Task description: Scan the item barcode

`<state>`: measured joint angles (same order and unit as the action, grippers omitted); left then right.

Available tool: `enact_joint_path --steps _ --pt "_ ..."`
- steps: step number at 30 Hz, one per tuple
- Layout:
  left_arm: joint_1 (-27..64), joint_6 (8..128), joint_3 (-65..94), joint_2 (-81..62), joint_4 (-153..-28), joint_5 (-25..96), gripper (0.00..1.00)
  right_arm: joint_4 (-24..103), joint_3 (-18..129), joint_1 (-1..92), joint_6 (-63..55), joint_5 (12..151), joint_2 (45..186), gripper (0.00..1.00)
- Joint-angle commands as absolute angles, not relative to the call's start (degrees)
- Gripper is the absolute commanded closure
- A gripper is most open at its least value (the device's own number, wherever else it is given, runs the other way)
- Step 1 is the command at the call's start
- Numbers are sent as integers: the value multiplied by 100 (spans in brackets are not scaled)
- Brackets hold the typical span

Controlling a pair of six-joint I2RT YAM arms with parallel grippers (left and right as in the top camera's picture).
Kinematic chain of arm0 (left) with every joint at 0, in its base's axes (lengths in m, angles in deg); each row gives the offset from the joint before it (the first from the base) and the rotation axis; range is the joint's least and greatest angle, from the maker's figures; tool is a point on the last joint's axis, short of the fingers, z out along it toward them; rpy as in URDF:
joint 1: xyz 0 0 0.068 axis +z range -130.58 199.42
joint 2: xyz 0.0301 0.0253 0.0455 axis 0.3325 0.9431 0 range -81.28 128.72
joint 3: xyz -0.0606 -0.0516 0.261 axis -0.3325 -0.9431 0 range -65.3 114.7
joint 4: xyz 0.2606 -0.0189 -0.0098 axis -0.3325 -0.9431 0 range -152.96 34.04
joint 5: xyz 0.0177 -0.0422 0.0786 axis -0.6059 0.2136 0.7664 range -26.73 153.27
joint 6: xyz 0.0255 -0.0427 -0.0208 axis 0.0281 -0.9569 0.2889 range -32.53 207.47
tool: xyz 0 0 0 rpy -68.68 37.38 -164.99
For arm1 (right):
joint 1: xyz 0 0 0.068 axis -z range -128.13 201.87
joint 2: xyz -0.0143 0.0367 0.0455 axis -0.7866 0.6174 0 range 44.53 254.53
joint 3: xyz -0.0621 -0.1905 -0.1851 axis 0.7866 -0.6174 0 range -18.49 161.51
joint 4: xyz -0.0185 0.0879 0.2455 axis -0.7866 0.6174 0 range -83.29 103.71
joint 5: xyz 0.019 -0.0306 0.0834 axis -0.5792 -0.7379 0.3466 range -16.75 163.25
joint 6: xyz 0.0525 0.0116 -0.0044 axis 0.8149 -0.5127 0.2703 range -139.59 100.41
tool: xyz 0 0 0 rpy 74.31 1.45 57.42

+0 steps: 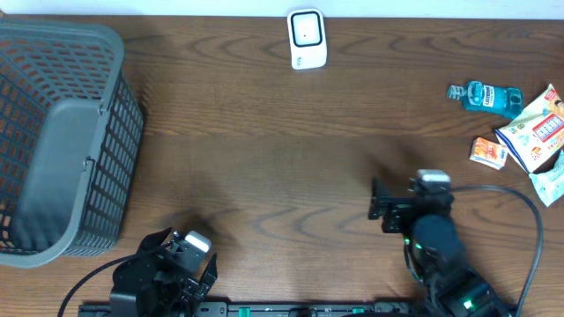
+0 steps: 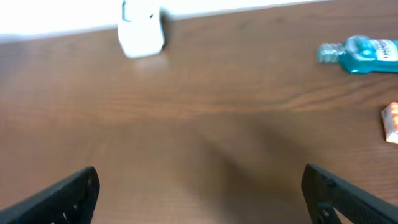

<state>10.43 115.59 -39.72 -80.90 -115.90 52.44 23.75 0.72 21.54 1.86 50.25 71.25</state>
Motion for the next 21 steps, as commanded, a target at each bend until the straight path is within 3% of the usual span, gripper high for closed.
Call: enact_joint_path --steps 1,8,21 --pt "1067 11613 -3987 -8090 -11656 5321 1 1763 -683 2878 204 5777 6441 1" --pt "1067 11611 -3987 -8090 -11656 5323 1 292 -1815 4401 -144 7551 5166 1" --pt "1067 11613 -3987 -8090 -11656 5321 1 1072 -1817 5009 -144 7538 4463 1"
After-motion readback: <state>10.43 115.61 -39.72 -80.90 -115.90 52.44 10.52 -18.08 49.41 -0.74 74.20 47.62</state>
